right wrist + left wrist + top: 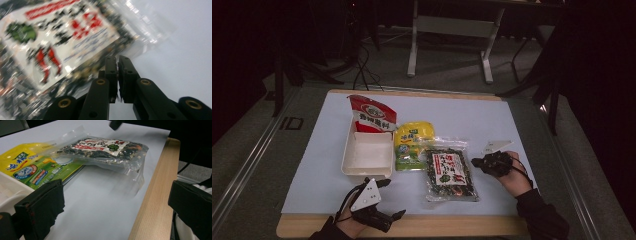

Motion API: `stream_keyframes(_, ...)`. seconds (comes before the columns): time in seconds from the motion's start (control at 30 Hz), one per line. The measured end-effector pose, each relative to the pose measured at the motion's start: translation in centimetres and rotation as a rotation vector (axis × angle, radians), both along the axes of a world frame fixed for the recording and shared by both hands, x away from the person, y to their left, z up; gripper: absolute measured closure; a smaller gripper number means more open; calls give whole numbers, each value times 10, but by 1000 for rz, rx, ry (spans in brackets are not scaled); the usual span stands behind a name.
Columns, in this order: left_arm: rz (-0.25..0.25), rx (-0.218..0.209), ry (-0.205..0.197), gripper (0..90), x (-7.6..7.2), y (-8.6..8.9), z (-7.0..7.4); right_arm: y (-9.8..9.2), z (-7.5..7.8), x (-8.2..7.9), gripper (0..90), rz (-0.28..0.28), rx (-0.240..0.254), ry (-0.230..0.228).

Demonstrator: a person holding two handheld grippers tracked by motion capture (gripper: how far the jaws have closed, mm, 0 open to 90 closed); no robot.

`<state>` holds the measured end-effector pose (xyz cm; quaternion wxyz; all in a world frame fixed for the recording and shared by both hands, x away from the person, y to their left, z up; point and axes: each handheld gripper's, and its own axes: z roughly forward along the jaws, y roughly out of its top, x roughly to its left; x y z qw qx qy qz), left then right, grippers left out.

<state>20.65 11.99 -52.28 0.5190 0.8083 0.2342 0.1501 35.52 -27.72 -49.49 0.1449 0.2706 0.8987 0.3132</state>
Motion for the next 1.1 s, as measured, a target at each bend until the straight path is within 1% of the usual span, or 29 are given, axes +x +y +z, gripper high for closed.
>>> stream_keyframes(0.07,0,1,0,17,0,0,0,0,4,8,837,-12,6,-17)
stream_keyframes(0.17,-1,3,2,17,0,0,0,2,6,21,804,-25,17,-24)
stream_keyframes(0.27,-1,1,1,17,0,0,0,3,6,34,760,-35,39,-18)
stream_keyframes(0.3,-1,1,1,17,0,0,0,3,6,34,760,-35,39,-18)
stream_keyframes(0.33,0,1,1,17,0,0,-1,3,6,38,741,-38,45,-15)
stream_keyframes(0.37,0,2,0,17,0,1,0,4,4,46,721,-52,44,-13)
stream_keyframes(0.47,1,1,0,17,0,1,0,5,2,57,677,-69,31,-7)
stream_keyframes(0.53,2,2,-1,17,0,1,0,5,0,64,640,-82,34,-3)
stream_keyframes(0.6,2,1,1,17,0,1,0,5,-2,72,592,-86,38,13)
stream_keyframes(0.63,2,2,0,17,0,1,-1,6,-4,76,585,-91,34,14)
stream_keyframes(0.67,2,2,0,17,0,1,0,7,-5,79,577,-92,29,23)
stream_keyframes(0.83,1,4,2,17,0,1,-1,12,-14,94,477,-100,9,44)
stream_keyframes(0.9,1,3,3,17,0,1,-1,13,-18,99,440,-101,10,55)
stream_keyframes(1.0,1,3,4,17,0,2,-2,14,-23,105,404,-102,11,70)
stream_keyframes(1.07,1,3,5,17,0,2,-2,15,-25,109,404,-97,8,88)
stream_keyframes(1.1,2,3,6,17,1,2,-2,15,-26,110,406,-92,7,87)
